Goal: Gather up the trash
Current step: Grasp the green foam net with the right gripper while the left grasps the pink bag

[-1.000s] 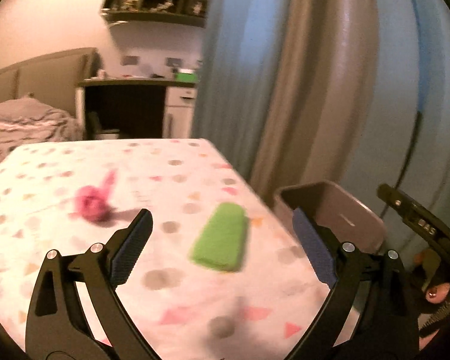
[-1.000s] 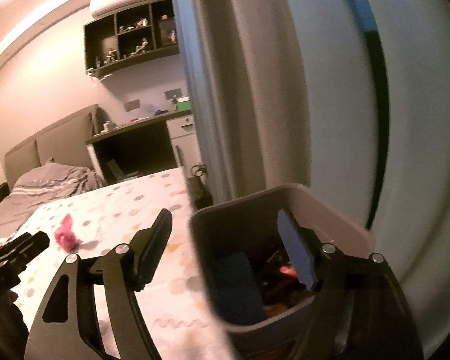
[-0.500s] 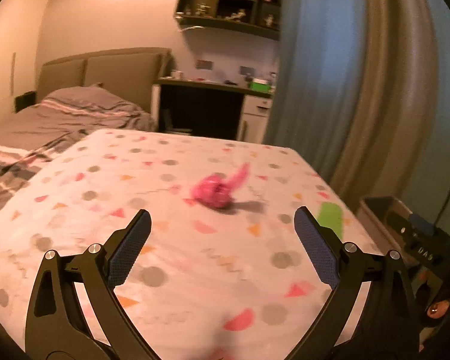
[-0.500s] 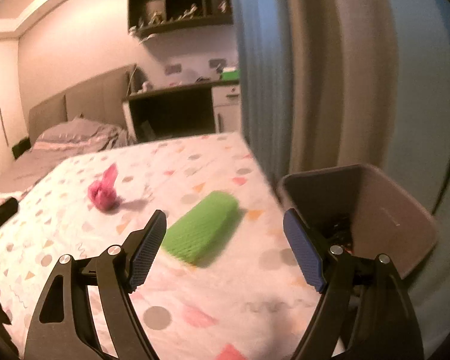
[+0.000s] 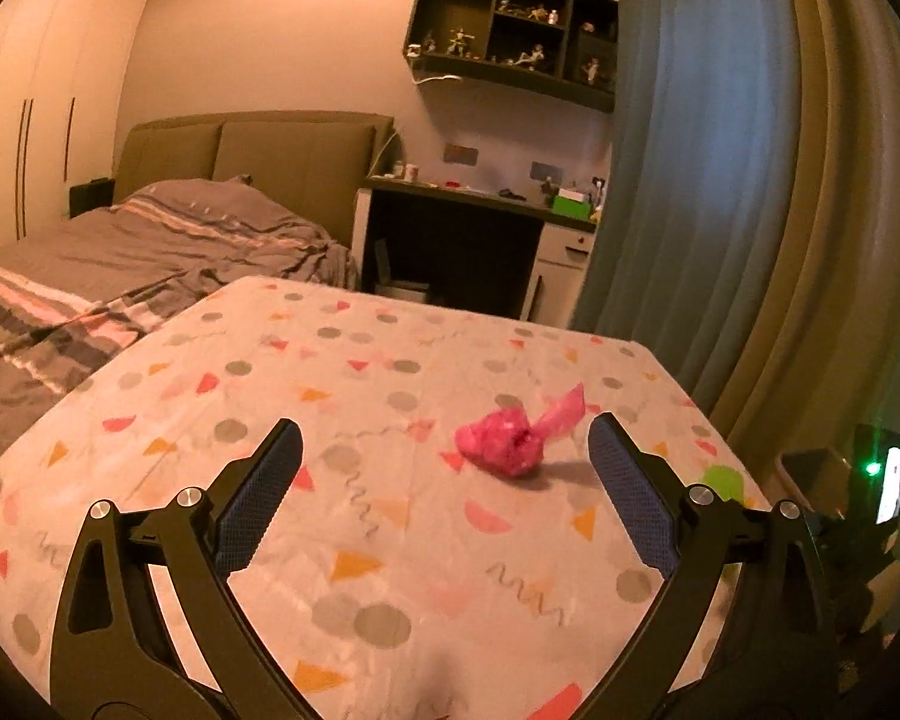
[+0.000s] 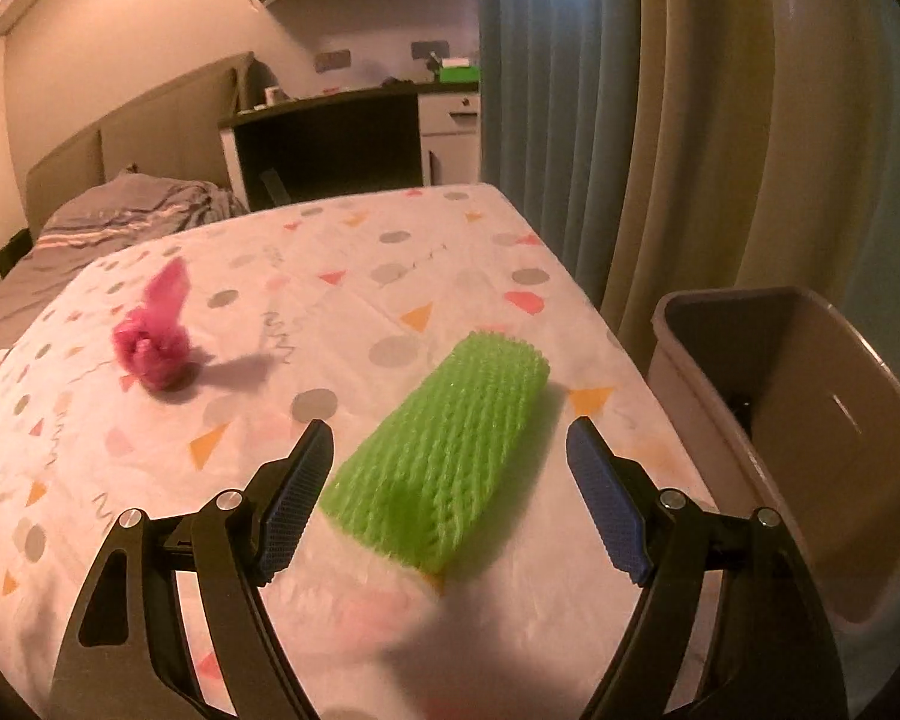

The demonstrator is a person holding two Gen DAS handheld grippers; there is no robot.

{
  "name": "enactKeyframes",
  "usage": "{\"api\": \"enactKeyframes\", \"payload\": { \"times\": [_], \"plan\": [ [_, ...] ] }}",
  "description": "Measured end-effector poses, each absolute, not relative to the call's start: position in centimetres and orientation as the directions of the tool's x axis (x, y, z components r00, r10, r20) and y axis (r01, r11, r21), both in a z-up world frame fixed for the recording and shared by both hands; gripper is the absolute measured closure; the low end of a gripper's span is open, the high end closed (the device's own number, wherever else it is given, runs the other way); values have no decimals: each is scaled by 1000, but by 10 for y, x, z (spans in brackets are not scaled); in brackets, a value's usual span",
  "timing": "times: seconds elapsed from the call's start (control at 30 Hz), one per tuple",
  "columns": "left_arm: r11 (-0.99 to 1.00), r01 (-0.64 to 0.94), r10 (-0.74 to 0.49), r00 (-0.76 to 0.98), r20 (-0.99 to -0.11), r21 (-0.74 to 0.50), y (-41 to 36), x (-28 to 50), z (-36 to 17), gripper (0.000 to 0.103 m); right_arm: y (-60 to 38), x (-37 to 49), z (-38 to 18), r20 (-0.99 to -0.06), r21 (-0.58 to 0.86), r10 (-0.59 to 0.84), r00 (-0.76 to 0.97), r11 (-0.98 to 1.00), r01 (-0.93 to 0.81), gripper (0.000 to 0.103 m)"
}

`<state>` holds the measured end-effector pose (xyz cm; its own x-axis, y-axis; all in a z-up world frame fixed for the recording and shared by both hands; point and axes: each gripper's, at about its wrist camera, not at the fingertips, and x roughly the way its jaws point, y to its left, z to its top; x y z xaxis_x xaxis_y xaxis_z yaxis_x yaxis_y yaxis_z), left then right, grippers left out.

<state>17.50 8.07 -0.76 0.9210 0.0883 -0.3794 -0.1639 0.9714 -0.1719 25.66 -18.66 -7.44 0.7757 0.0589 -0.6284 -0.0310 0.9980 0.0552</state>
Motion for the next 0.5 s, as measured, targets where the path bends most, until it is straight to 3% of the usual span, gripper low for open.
{"api": "enactKeyframes", "payload": {
  "times": [0.37,0.5],
  "plan": [
    [986,-90,22,909,-417,-143,65,220,-23,9,-190,291,-95,-736,101,73,673,995,2,40],
    [988,-71,4,896,-444,-136,60,232,-33,9,-194,291,-95,-736,127,97,670,992,-4,55]
  ]
}}
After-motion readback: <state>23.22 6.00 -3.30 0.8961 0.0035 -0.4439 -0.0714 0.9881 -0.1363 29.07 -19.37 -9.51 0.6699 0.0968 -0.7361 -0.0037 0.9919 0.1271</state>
